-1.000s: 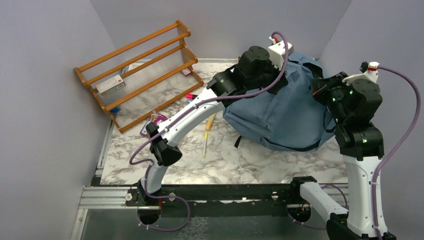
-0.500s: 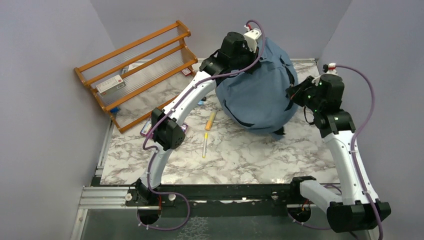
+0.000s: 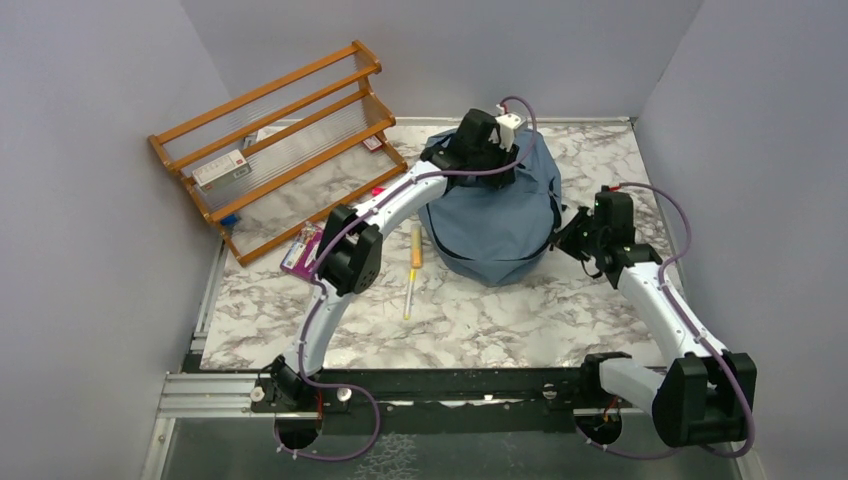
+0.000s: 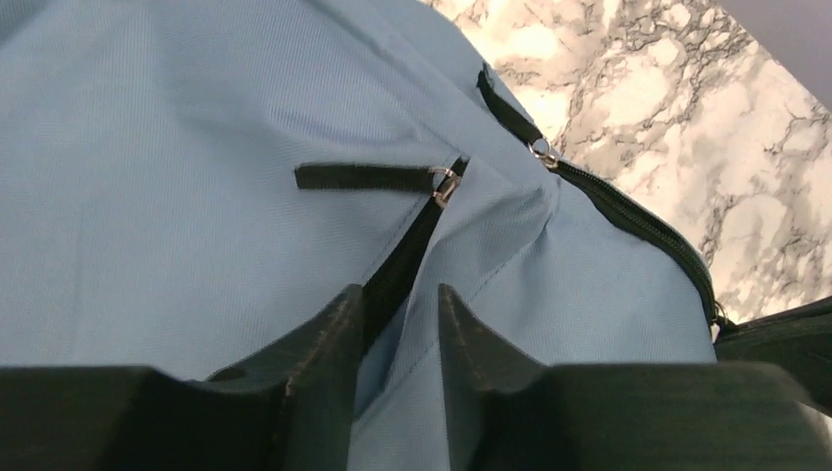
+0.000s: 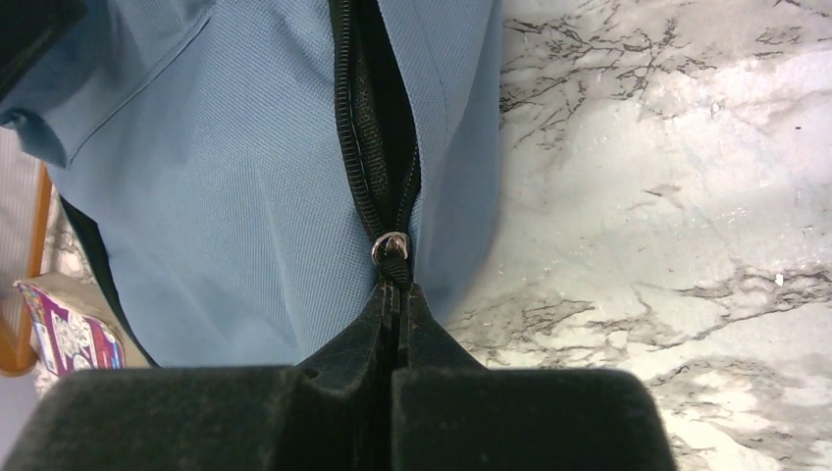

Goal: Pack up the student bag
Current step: Place the student bag at the center of the board.

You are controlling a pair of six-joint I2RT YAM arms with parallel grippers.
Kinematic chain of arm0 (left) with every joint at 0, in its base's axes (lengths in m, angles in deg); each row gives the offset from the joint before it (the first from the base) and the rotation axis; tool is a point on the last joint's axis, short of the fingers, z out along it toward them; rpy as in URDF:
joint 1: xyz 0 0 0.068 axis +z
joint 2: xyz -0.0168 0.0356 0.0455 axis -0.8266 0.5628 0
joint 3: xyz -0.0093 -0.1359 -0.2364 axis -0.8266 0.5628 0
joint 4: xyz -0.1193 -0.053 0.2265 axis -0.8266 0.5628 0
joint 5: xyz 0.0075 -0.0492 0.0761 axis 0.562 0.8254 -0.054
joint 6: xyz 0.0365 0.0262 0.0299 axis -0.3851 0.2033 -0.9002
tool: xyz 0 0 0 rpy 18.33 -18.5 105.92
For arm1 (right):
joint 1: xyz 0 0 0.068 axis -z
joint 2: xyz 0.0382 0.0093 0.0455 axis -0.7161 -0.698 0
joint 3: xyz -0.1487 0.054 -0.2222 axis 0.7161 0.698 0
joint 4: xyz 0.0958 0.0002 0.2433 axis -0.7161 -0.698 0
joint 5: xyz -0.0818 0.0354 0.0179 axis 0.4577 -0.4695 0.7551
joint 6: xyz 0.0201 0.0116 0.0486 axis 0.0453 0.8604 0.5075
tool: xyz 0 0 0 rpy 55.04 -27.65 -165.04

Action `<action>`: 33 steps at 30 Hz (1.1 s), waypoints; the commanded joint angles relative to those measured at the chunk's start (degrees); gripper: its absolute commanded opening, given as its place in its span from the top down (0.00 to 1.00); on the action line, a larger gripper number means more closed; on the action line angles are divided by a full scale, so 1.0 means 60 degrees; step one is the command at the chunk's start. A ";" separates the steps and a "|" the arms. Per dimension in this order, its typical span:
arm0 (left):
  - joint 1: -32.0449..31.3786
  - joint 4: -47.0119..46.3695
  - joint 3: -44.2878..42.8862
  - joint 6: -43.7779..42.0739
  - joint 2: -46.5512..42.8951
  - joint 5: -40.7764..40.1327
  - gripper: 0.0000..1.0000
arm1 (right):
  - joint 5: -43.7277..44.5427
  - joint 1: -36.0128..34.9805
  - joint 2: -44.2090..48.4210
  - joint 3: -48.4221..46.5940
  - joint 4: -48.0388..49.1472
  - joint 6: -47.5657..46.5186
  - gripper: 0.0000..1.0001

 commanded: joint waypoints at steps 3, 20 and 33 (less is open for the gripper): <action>0.0036 -0.1458 0.1790 0.0387 -0.1455 -0.0174 0.43 | -0.0242 0.0001 -0.0120 0.0351 0.0586 0.0040 0.99; -0.1547 -0.4296 0.8639 0.0606 -0.5553 -0.1422 0.35 | -0.1479 0.0002 0.0478 -0.0536 0.0239 0.0904 0.99; -0.2560 -0.4382 0.9827 -0.0638 -0.5809 -0.3640 0.33 | -0.1854 0.0002 0.0488 -0.0453 0.0076 0.0831 1.00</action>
